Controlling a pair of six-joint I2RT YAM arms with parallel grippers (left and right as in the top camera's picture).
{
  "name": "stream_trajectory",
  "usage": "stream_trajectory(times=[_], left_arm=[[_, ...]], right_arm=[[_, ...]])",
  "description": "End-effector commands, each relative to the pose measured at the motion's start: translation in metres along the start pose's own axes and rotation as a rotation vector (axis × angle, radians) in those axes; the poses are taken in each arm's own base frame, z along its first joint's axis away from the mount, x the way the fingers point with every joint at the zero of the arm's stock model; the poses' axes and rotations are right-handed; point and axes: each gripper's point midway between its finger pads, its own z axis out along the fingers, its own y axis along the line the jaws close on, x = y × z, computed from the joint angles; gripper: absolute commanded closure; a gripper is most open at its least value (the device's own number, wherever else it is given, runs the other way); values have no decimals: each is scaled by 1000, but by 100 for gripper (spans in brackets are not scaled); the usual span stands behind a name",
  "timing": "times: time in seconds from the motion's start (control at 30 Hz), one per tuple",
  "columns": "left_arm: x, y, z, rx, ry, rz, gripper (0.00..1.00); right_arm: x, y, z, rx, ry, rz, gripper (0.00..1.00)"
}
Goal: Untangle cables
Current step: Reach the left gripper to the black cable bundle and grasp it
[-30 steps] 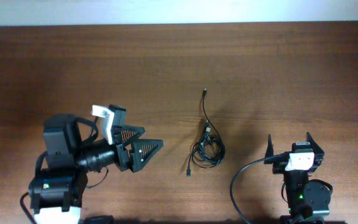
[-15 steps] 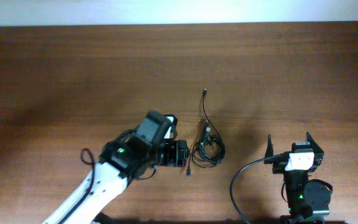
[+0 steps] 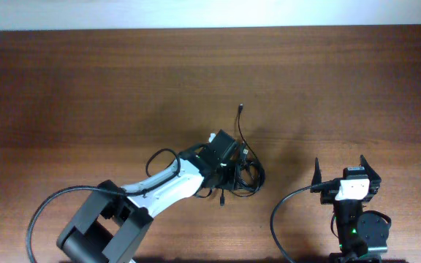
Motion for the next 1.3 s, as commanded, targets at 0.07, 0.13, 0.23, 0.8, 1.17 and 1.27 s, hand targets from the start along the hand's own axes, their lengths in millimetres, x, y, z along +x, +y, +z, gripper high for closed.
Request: stream_trajectory(times=[0.07,0.13,0.23,0.8,1.17,1.27], left_arm=[[18,15,27,-59,75,-16,99],[8,29,23,-113,40,0,100],[-19,74,-15,-216,-13,-114,100],[-16,69,-70,-21,2,-1016,18],[24,95,-10,-307,80,-1278,95],[-2,112,-29,-257,30,-1013,100]], right_arm=[[3,2,0,-6,8,3,2],[3,2,0,-6,8,3,2],[3,2,0,-6,8,3,2],[3,2,0,-6,8,3,1],[3,2,0,-6,8,3,2],[3,2,0,-6,7,3,2]])
